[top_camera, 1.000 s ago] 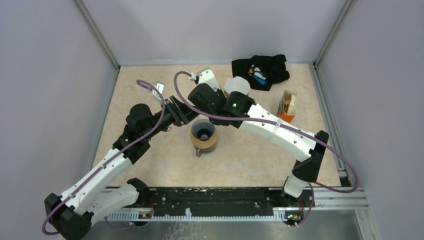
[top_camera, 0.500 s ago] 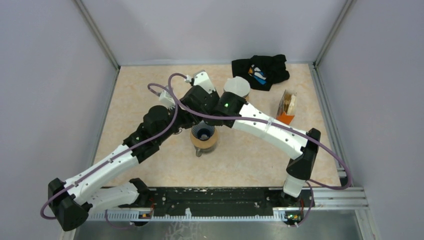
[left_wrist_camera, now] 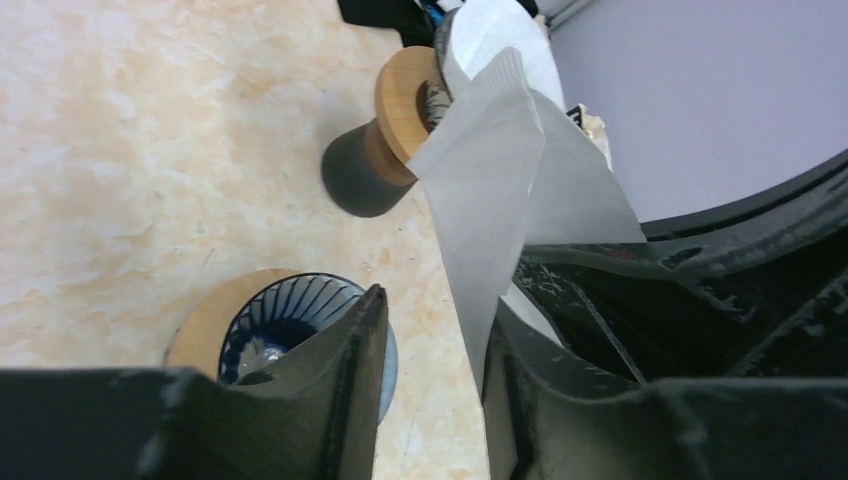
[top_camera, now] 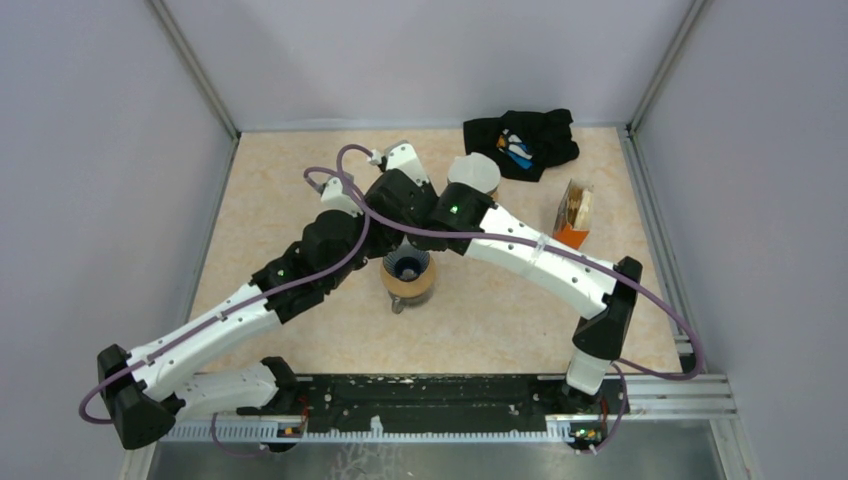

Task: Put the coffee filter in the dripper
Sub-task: Open the coffee filter.

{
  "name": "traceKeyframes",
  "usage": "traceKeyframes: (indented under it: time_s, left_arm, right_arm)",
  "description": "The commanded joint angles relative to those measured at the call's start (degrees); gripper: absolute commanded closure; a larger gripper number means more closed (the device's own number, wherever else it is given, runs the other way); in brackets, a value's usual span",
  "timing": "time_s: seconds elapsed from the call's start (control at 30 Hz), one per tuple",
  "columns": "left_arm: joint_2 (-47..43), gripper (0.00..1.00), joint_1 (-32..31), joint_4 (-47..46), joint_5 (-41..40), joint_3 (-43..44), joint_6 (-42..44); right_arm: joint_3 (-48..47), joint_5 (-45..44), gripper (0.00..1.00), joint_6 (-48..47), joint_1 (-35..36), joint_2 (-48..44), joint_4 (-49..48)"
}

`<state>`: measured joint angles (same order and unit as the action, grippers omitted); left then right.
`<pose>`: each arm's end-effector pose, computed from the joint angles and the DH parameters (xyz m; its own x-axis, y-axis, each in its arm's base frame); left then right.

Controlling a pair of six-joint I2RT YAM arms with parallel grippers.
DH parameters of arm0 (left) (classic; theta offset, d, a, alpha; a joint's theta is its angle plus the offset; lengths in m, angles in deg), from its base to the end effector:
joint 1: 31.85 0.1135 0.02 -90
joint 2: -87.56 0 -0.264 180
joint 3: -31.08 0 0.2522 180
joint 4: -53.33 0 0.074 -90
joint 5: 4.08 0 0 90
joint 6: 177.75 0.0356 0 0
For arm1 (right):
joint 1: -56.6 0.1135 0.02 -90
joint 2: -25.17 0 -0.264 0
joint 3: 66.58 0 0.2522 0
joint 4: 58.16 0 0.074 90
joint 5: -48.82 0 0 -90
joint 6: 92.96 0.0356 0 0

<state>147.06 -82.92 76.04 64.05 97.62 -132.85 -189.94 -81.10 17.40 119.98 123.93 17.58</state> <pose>0.1607 -0.1779 0.3430 -0.4715 -0.4624 -0.7509 0.2303 0.7574 -0.6110 0.1786 0.3054 0.4005 -0.5029 -0.4079 -0.7621 -0.3523 0.9018 -0.2502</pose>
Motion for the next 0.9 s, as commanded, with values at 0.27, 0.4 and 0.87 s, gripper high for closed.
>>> traceKeyframes:
  time_s: [0.27, 0.4, 0.87]
  left_arm:
    - [-0.33, 0.92, -0.53, 9.72, -3.82, 5.66, 5.38]
    - [0.01, 1.00, -0.56, 14.46, -2.86, 8.31, 6.42]
    - [1.39, 1.00, -0.48, 26.11, 6.25, 11.57, 5.41]
  right_arm:
    - [-1.43, 6.07, 1.00, 0.56, 0.70, -2.80, -2.78]
    - [-1.03, 7.42, 1.00, 0.56, 0.70, -3.54, -2.72]
    - [2.43, 9.59, 0.85, 0.29, 0.32, -6.44, -3.47]
